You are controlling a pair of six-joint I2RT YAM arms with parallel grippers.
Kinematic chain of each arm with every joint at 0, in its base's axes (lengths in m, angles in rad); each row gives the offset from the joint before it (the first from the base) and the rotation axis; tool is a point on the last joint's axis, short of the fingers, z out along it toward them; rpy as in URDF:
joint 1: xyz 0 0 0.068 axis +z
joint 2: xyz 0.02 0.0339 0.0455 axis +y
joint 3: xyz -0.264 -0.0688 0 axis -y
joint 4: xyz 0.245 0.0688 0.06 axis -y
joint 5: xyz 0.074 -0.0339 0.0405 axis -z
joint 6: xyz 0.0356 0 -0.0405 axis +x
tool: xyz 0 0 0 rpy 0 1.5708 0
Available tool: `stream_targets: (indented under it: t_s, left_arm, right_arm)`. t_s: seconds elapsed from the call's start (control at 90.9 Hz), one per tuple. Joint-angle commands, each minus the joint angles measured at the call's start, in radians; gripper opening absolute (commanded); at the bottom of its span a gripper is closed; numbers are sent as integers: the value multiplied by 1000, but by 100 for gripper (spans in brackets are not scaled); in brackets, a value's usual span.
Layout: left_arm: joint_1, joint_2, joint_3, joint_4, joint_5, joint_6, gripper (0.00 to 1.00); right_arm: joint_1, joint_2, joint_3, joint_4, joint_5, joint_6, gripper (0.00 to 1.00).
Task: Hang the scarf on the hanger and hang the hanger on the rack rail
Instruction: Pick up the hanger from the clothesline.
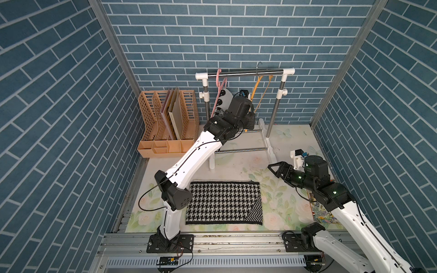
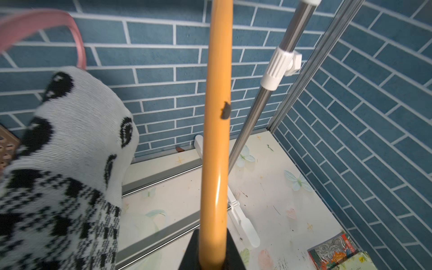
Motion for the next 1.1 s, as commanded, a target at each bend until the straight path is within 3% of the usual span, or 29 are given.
stream_targets:
  t_s: [0.0,0.253,0.473,0.638,0.88,1.089]
  left_arm:
    - [-23,-120,-38,112,-75,-1,0]
    - [-129,-328,-277,117,-127,-51,0]
    - [-277,-564,-571,95,-280,-172,0]
    - [-421,-719,-800,69,-416,-316,0]
    - [-662,-848,-1129,65,-640,-629,0]
    - [-863,-721,-1185,-61,-785,-944,0]
  right_arm:
    - [-4,-4,-4,-2,9,-18,86]
    - [-4,27,-32,51,-21,-18,86]
    - [-5,72,-37,90,-52,-39,86]
    - [-4,92,-47,123,-68,-59,86]
    - [-6,106,-73,145,-62,-88,86]
    - [-4,98,-84,109,-10,-159,86]
